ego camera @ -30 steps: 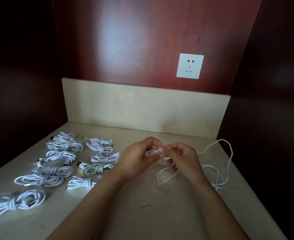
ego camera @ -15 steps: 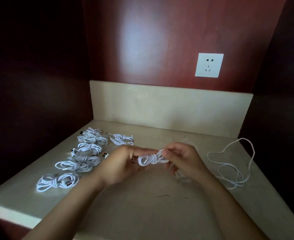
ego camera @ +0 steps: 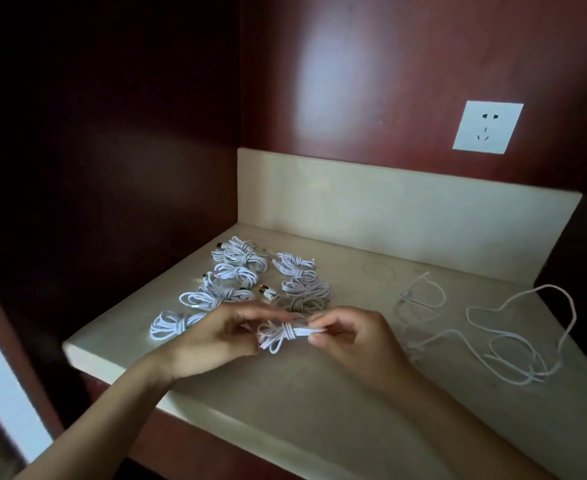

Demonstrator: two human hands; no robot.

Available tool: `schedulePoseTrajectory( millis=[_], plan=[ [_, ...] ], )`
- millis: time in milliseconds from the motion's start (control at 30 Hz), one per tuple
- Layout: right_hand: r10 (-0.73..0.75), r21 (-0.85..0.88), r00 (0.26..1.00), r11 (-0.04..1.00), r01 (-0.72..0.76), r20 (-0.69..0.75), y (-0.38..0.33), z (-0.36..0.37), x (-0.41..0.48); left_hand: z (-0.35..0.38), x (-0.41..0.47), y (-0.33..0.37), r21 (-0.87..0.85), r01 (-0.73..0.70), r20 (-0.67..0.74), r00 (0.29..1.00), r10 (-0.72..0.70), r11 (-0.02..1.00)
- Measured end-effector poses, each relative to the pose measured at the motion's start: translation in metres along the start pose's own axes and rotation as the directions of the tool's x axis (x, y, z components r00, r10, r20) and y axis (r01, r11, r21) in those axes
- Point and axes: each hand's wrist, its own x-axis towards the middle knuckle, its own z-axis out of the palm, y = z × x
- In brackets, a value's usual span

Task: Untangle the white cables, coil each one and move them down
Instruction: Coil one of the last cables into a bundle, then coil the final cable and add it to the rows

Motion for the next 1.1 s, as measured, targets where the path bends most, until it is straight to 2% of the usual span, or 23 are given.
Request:
schedulePoseTrajectory(
  millis=[100, 200, 300, 433, 533, 667, 767, 867, 933, 1033, 1100],
  plan=[
    [-0.112, -0.131, 0.993, 0.985, 0.116, 0.039, 0.003, 0.006, -0.002, 0.001, -0.007, -0.009, 0.099, 0.042, -0.093, 0.995, -0.033, 0.994],
    [-0.198, -0.313, 0.975, 0.924, 0.220, 0.102, 0.005, 0.009, -0.002, 0.005, -0.008, -0.013, 0.302, -0.001, -0.188, 0.980, 0.060, 0.953],
    [-0.280, -0.518, 0.948, 0.795, 0.316, 0.149, 0.004, 0.010, 0.002, 0.003, -0.006, -0.010, 0.575, -0.077, -0.177, 0.960, 0.216, 0.814],
    [-0.400, -0.676, 0.888, 0.591, 0.440, 0.229, 0.006, 0.014, 0.010, -0.001, 0.002, -0.015, 0.629, -0.032, -0.184, 0.965, 0.188, 0.777],
    [-0.391, -0.742, 0.883, 0.504, 0.442, 0.260, 0.011, 0.016, 0.020, -0.002, 0.012, -0.023, 0.701, 0.001, -0.203, 0.959, 0.198, 0.714],
    [-0.260, -0.826, 0.927, 0.431, 0.363, 0.272, 0.021, 0.017, 0.036, -0.002, 0.029, -0.026, 0.747, 0.037, -0.232, 0.950, 0.209, 0.663],
    [-0.178, -0.828, 0.948, 0.462, 0.318, 0.264, 0.018, 0.016, 0.040, -0.001, 0.038, -0.024, 0.766, 0.083, -0.256, 0.949, 0.184, 0.637],
    [-0.153, -0.761, 0.967, 0.597, 0.256, 0.205, 0.011, 0.012, 0.034, -0.002, 0.039, -0.021, 0.774, 0.129, -0.277, 0.950, 0.147, 0.620],
    [-0.071, -0.727, 0.971, 0.651, 0.217, 0.227, 0.004, 0.004, 0.027, -0.002, 0.039, -0.018, 0.797, 0.146, -0.260, 0.959, 0.114, 0.586],
    [0.055, -0.727, 0.946, 0.654, 0.207, 0.318, 0.001, -0.011, 0.015, 0.009, 0.045, -0.013, 0.818, 0.161, -0.253, 0.963, 0.095, 0.552],
    [0.067, -0.723, 0.942, 0.659, 0.207, 0.330, 0.001, -0.021, 0.008, 0.018, 0.052, -0.008, 0.832, 0.153, -0.241, 0.965, 0.099, 0.534]
  ],
)
